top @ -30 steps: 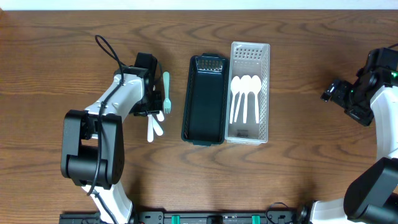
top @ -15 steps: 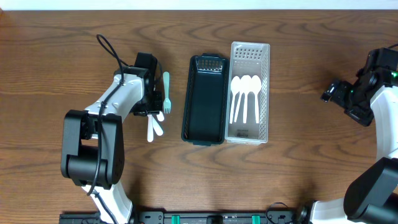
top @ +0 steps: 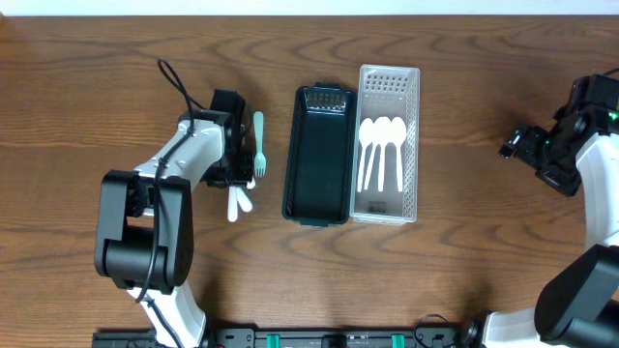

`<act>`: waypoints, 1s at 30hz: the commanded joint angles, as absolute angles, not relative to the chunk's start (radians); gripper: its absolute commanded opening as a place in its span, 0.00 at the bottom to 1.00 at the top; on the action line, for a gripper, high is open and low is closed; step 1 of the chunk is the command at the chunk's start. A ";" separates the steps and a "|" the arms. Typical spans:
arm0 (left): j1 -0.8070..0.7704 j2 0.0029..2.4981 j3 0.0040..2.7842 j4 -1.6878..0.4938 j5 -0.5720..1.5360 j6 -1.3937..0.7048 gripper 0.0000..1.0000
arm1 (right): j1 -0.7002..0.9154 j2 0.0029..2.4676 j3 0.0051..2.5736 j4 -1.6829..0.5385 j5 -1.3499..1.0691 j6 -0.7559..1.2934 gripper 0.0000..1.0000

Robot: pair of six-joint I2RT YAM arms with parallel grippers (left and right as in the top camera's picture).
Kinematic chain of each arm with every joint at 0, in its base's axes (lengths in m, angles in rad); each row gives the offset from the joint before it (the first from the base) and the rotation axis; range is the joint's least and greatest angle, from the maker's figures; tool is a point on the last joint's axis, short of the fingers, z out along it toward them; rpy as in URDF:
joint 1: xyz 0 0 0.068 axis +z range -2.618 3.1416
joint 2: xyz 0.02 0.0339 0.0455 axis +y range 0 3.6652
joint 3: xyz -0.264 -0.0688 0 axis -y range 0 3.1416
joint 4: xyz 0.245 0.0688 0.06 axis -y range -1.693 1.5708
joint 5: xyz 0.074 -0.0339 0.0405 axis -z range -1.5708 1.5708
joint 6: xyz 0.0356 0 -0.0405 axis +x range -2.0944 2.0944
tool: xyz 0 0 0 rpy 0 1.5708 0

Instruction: Pack container

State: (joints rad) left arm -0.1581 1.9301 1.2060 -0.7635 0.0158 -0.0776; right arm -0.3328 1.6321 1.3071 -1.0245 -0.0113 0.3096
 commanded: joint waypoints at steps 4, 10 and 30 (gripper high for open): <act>-0.157 1.942 1.195 -0.760 0.015 -0.064 0.27 | -0.337 1.636 1.307 -1.025 -0.015 0.306 0.99; -0.157 1.939 1.198 -0.766 0.015 -0.064 0.21 | -0.337 1.636 1.307 -1.025 -0.015 0.306 0.99; -0.157 1.786 1.248 -0.872 0.015 -0.064 0.06 | -0.337 1.636 1.307 -1.021 -0.015 0.306 0.99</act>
State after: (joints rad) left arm -0.1581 1.8465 1.2217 -0.8623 0.0189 -0.0704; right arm -0.3328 1.6321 1.3071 -1.0229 -0.0113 0.3096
